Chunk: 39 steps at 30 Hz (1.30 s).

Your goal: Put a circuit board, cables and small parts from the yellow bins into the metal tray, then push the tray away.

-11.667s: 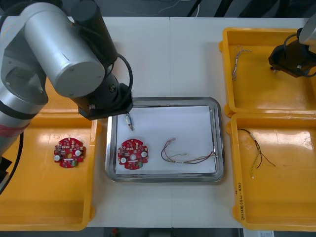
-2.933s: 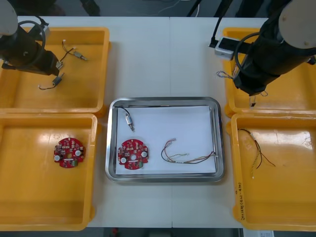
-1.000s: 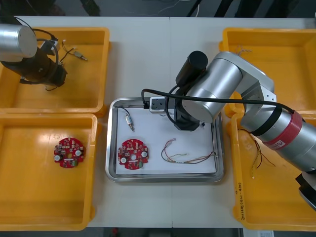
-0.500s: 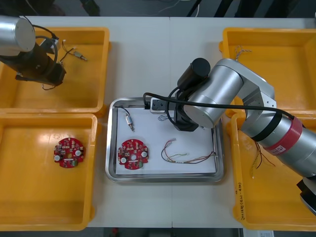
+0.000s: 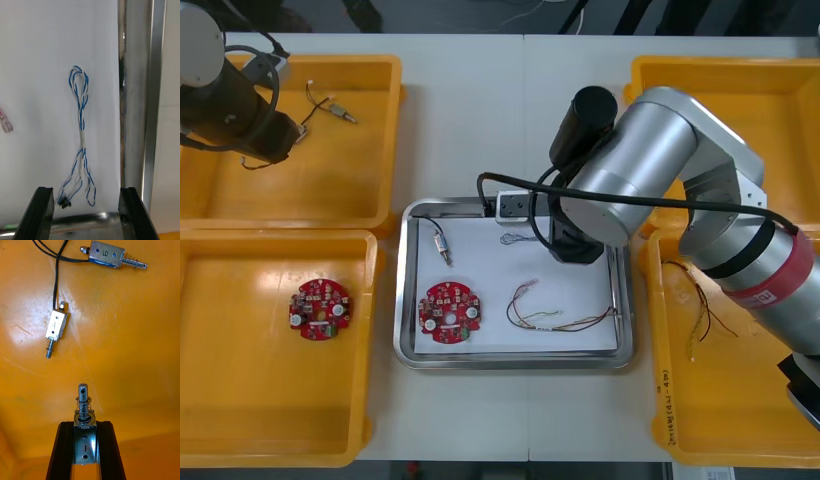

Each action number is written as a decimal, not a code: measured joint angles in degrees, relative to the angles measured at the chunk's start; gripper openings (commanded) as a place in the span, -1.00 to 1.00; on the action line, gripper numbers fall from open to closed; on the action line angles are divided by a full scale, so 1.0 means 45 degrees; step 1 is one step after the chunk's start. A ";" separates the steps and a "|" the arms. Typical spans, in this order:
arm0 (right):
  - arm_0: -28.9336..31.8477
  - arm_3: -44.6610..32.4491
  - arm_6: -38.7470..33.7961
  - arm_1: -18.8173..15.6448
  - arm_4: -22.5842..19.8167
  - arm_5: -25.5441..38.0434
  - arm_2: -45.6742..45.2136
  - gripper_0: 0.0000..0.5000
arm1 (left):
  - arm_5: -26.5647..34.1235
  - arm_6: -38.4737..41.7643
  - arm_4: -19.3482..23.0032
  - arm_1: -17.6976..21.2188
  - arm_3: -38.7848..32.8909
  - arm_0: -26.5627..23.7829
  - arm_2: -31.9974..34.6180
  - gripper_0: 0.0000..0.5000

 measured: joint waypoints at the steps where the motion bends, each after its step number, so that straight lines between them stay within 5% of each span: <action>1: 0.0003 -0.0160 -0.0002 0.0026 -0.0003 0.0406 -0.0228 1.00 | 0.0290 0.0337 -0.0020 0.0028 -0.0398 0.0141 0.0104 -1.00; 7: 0.0014 -0.1533 -0.0149 0.0096 0.0010 0.3119 -0.1331 1.00 | 0.1799 0.4109 -0.0061 0.0260 -0.2735 0.1017 0.0627 -1.00; 11: 0.0021 -0.2593 -0.0192 0.0097 0.0020 0.3246 -0.2104 1.00 | 0.2587 0.6186 -0.0047 0.0326 -0.4191 0.1545 0.0861 -1.00; 18: 0.0216 -0.4005 -0.0234 0.0098 0.0036 0.3262 -0.3600 1.00 | 0.3860 0.6338 0.0481 0.0322 -0.5814 0.1812 0.0887 -1.00; 29: 0.2762 -0.6292 -0.0771 -0.0519 -0.0180 0.3270 -0.7265 1.00 | 0.4454 0.6488 0.0684 -0.0404 -0.7575 0.1710 0.0143 -1.00; 39: 0.4173 -0.6625 -0.3111 -0.1746 -0.2210 0.3273 -1.0224 1.00 | 0.4482 0.9567 0.0582 -0.1826 -0.7570 0.0645 -0.1586 -1.00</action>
